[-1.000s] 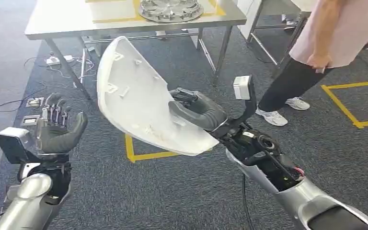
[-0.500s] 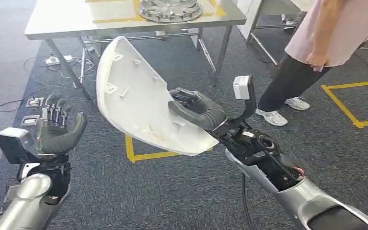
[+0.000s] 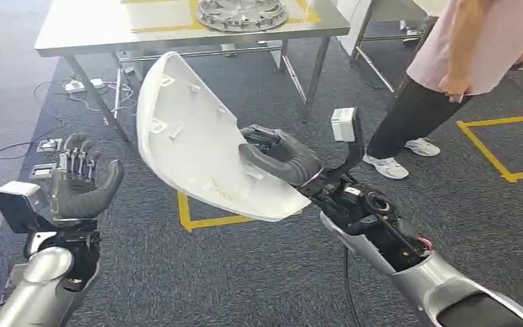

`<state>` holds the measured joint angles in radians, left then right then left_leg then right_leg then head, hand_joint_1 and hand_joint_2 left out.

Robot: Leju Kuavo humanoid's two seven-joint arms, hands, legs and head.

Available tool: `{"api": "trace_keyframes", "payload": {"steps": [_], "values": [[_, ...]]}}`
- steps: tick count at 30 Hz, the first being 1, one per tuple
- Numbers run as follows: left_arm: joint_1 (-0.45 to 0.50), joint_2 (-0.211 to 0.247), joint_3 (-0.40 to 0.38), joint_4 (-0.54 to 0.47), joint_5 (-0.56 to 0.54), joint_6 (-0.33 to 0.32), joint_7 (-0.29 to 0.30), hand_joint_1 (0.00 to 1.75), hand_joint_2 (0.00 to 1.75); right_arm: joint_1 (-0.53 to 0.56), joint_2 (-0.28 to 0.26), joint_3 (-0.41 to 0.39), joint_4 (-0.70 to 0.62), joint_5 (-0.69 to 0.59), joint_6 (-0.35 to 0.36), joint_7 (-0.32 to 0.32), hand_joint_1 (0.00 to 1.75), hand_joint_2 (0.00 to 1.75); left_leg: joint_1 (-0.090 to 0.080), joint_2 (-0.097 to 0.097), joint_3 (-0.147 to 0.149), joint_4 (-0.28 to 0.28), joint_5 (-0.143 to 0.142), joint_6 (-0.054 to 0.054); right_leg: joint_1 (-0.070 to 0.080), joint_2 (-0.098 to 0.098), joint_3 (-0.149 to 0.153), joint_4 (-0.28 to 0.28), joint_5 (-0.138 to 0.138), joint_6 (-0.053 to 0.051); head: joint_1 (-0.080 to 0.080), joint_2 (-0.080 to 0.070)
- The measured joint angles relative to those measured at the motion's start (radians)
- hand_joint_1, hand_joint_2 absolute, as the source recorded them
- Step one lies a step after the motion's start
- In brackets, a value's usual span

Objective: Take the parts from the cabinet and place them on the table.

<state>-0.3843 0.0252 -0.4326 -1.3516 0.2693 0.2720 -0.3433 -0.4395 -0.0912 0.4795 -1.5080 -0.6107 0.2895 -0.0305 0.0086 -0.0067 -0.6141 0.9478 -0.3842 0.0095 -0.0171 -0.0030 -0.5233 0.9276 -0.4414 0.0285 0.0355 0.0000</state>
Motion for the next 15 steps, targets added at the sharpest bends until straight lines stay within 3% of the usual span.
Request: {"api": "trace_keyframes", "payload": {"steps": [1,5,6,7,8,10,11,12,13,15], "values": [[0.0,0.0,0.0,0.0,0.0,0.0,0.0,0.0,1.75,-0.001,0.0,0.0,0.0,0.0,0.0,0.0,1.75,1.75,-0.006,-0.001,-0.001,0.006,-0.004,0.006,-0.005,-0.001,0.0,-0.001,0.0,0.005,-0.002,0.0],[0.0,0.001,0.0,-0.001,0.0,0.0,-0.001,0.0,1.75,-0.006,0.0,0.001,0.0,-0.004,0.0,0.0,1.75,1.75,-0.007,0.0,0.004,-0.003,-0.005,0.015,-0.002,-0.001,0.006,-0.006,-0.002,0.015,-0.006,0.0],[0.001,0.0,0.0,-0.002,0.0,0.0,-0.002,0.0,1.75,-0.006,0.0,0.001,-0.001,-0.006,0.0,0.0,1.75,1.75,0.007,0.002,0.016,-0.016,0.0,0.02,-0.007,0.0,-0.003,0.002,-0.011,0.016,-0.003,0.0],[-0.002,0.0,0.0,-0.002,0.0,0.0,-0.003,0.0,1.75,-0.008,0.0,0.001,-0.001,-0.009,0.0,0.0,1.75,1.75,0.007,0.002,0.023,-0.019,-0.001,0.023,-0.005,0.001,-0.016,0.042,-0.034,0.017,-0.001,0.0],[-0.004,0.0,0.0,-0.002,0.0,0.0,-0.003,0.0,1.75,-0.01,0.0,0.001,-0.001,-0.011,0.0,0.0,1.75,1.75,0.006,0.002,0.025,-0.019,-0.003,0.024,-0.004,0.002,-0.051,0.119,-0.07,0.018,0.006,0.0],[-0.002,-0.001,-0.001,-0.002,0.0,0.0,-0.003,0.0,1.75,-0.008,0.0,0.001,0.0,-0.011,0.0,0.0,1.75,1.75,0.006,0.002,0.027,-0.019,-0.007,0.028,-0.005,0.002,-0.148,0.302,-0.135,0.024,0.012,0.0],[0.0,-0.001,-0.001,-0.002,0.0,0.0,-0.003,0.0,1.75,-0.007,0.0,0.002,0.0,-0.011,0.0,0.0,1.75,1.75,0.006,0.001,0.029,-0.018,-0.01,0.026,-0.006,0.002,-0.181,0.351,-0.138,0.027,0.014,0.0],[0.001,0.0,-0.001,-0.002,0.0,0.0,-0.003,0.0,1.75,-0.007,0.0,0.002,0.001,-0.011,0.0,0.0,1.75,1.75,0.008,-0.001,0.034,-0.018,-0.014,0.022,-0.009,0.002,-0.185,0.342,-0.114,0.028,0.017,0.0],[0.002,0.0,-0.001,-0.002,0.0,0.002,-0.003,0.0,1.75,-0.007,-0.001,0.002,0.001,-0.011,0.0,0.0,1.75,1.75,0.01,-0.003,0.039,-0.017,-0.019,0.019,-0.012,0.001,-0.167,0.291,-0.073,0.029,0.021,0.0],[0.002,0.0,-0.002,-0.002,0.0,0.005,-0.003,0.0,1.75,-0.007,-0.002,0.003,0.001,-0.013,-0.002,0.0,1.75,1.75,0.016,-0.006,0.053,-0.009,-0.033,0.006,-0.017,0.001,-0.092,0.113,0.034,0.033,0.03,0.0]]}}
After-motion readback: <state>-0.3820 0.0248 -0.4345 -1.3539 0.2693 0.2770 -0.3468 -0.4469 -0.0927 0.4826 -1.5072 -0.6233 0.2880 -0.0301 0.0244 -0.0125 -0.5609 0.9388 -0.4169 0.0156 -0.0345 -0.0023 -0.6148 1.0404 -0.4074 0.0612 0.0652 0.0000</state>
